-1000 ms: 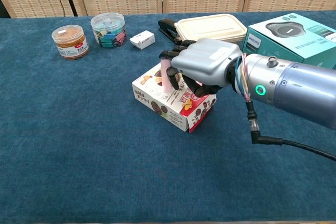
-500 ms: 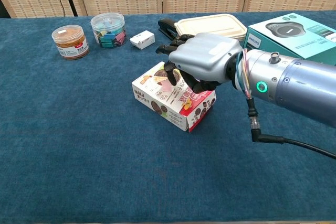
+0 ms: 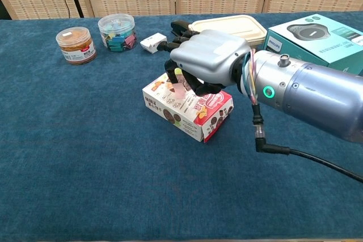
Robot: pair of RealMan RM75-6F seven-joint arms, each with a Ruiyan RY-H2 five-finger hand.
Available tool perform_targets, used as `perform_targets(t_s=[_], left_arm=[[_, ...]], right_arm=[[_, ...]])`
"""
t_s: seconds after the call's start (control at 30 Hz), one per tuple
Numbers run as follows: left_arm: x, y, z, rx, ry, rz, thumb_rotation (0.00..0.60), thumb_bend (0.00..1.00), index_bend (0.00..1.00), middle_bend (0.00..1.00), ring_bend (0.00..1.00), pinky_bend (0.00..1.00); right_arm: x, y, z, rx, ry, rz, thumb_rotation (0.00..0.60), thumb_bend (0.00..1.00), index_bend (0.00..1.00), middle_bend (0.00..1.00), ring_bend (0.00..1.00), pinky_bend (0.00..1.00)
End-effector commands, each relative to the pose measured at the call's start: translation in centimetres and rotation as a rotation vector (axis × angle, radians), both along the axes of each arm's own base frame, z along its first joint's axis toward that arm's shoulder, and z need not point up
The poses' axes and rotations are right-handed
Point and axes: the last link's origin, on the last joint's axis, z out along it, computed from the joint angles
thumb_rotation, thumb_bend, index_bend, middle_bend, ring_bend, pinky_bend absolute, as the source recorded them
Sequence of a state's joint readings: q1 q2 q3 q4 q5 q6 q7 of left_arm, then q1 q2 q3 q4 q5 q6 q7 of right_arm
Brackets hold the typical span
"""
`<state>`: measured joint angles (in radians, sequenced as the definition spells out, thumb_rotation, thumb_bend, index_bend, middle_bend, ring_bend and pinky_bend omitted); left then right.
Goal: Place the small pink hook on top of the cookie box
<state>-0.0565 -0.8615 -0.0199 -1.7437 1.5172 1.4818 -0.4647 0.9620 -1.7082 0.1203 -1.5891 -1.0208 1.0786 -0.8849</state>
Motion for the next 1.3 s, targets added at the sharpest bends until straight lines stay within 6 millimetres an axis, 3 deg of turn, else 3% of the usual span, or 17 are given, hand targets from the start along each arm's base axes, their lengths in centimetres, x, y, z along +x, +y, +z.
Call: perform_targets(t_s=[0.03, 0.17, 0.33, 0.73, 1.3], left_arm=[[0.0, 0.0, 0.0, 0.0, -0.001, 0.0, 0.6, 0.14, 0.0, 0.0, 0.0, 0.0], [0.0, 0.1, 0.0, -0.004, -0.004, -0.001, 0.6, 0.14, 0.0, 0.0, 0.0, 0.0], [0.0, 0.0, 0.0, -0.001, -0.006, -0.001, 0.6, 0.14, 0.0, 0.0, 0.0, 0.0], [0.1, -0.1, -0.1, -0.007, -0.006, -0.004, 0.6, 0.14, 0.0, 0.0, 0.0, 0.0], [-0.1, -0.2, 0.1, -0.008, -0.015, -0.004, 0.6, 0.14, 0.0, 0.0, 0.0, 0.0]], right_arm=[[0.2, -0.3, 0.5, -0.021, -0.016, 0.001, 0.6, 1.0, 0.37, 0.0, 0.0, 0.0], [0.4, -0.3, 1.6, -0.049, -0.05, 0.007, 0.6, 1.0, 0.37, 0.0, 0.0, 0.0], [0.2, 1.3, 1.9, -0.056, -0.043, 0.059, 0.6, 1.0, 0.38, 0.0, 0.0, 0.0], [0.3, 4.7, -0.5, 0.0, -0.005, 0.175, 0.6, 1.0, 0.38, 0.0, 0.0, 0.0], [-1.6, 1.7, -1.8, -0.068, 0.066, 0.117, 0.6, 1.0, 0.38, 0.0, 0.0, 0.0]])
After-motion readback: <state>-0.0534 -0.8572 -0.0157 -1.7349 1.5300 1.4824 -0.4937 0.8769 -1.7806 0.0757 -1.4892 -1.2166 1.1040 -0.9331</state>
